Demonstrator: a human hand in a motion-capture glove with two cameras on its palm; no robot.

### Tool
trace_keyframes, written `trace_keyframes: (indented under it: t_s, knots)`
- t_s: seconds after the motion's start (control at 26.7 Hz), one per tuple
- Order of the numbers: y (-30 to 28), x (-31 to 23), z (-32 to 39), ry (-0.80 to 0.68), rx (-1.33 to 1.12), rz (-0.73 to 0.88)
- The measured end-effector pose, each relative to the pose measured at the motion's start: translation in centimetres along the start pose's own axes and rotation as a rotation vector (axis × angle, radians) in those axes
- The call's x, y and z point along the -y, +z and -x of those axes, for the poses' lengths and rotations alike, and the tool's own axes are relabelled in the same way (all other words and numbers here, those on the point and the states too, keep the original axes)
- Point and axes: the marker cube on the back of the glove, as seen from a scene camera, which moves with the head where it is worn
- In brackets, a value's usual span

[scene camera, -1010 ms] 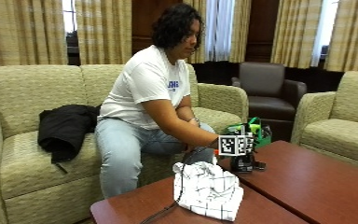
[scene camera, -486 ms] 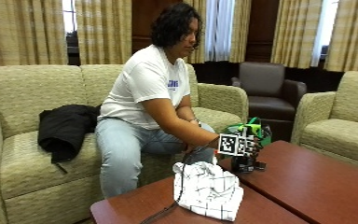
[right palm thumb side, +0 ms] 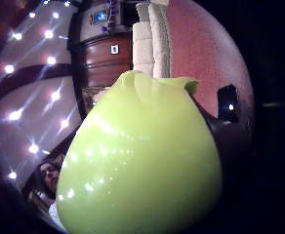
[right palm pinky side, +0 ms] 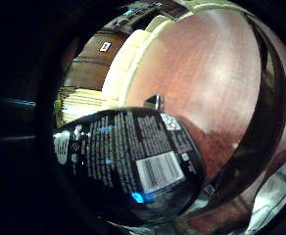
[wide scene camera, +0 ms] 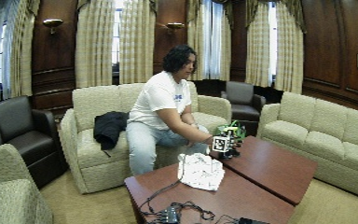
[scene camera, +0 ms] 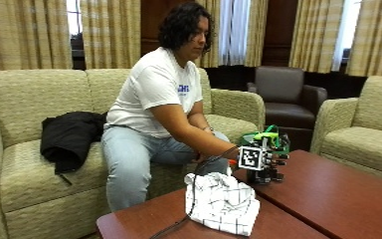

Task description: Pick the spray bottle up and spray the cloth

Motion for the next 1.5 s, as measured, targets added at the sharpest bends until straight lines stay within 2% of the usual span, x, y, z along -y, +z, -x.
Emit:
trace_keyframes:
  t_s: [0.07, 0.22, 0.41, 1.08, 1.35, 1.5]
  knots:
    - [-0.3, 0.0, -0.1, 0.0, -0.018, 0.002]
    - [-2.1, -2.1, -1.0, -0.014, -0.099, 0.117]
    - [-4.2, -2.4, -0.5, -0.042, -0.19, 0.022]
    - [-17.7, -14.7, -0.2, -0.07, -0.737, 0.166]
    - [-24.4, -18.5, -0.2, -0.092, -0.961, 0.169]
    - [-25.1, -20.8, -0.6, -0.088, -1.041, 0.2]
